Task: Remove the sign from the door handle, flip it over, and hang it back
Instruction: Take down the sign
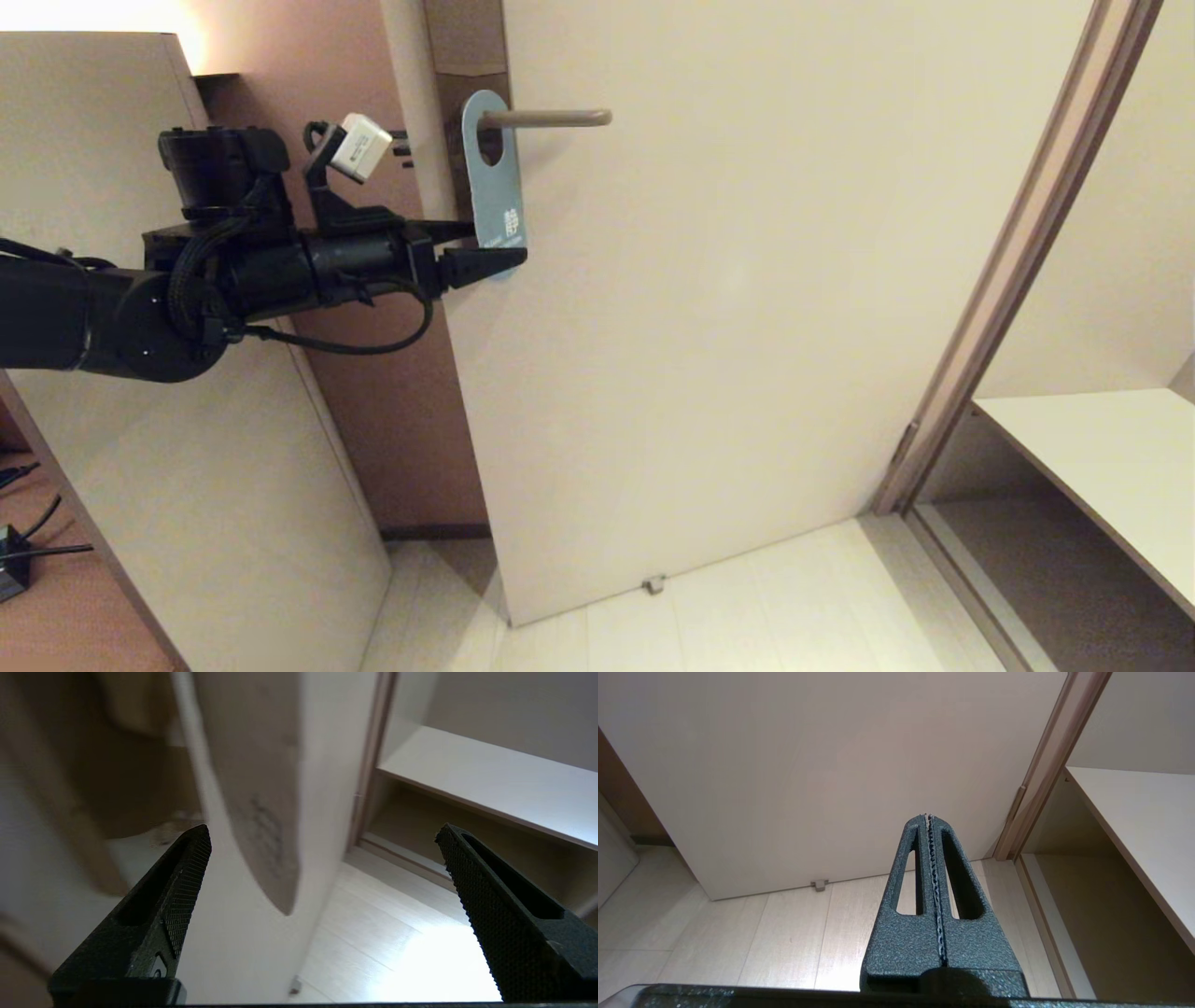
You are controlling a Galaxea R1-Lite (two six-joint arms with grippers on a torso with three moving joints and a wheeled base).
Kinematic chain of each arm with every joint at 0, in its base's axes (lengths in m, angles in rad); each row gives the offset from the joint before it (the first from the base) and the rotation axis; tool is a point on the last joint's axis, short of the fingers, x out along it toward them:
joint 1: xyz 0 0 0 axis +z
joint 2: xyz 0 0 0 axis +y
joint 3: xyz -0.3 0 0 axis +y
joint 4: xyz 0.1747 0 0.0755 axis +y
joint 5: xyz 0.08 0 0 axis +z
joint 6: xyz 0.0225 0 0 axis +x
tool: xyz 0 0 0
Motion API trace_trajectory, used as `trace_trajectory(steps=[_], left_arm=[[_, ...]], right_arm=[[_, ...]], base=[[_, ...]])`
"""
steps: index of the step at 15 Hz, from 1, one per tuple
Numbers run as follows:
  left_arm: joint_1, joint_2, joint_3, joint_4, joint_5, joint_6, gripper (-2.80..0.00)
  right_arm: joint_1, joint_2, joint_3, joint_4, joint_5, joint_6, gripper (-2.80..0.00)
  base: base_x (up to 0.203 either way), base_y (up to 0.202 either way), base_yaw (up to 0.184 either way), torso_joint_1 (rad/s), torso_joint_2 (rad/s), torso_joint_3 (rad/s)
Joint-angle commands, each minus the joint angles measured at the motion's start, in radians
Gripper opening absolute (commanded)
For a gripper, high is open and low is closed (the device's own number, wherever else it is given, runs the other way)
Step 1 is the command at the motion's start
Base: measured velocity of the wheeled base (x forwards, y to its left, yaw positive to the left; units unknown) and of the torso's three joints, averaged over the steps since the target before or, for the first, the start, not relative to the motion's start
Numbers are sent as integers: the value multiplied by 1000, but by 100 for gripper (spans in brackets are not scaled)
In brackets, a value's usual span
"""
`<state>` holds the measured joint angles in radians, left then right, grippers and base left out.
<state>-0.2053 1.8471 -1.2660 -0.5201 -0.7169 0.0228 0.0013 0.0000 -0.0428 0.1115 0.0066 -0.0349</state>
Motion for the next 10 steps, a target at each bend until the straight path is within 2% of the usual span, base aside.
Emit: trace_trajectory(steps=[1, 5, 10], left_arm=[[0, 6, -10, -3, 9, 0, 0], [-5, 6, -21, -1, 29, 0, 0], [-38, 3, -26, -1, 141, 2, 0]], right_arm=[[0, 0, 0, 0, 1, 0, -280], [0, 0, 0, 0, 1, 0, -280], [0, 0, 0, 0, 1, 0, -280]], base=[[0, 0, 0, 0, 0, 0], [0, 0, 0, 0, 0, 0], [0, 0, 0, 0, 0, 0]])
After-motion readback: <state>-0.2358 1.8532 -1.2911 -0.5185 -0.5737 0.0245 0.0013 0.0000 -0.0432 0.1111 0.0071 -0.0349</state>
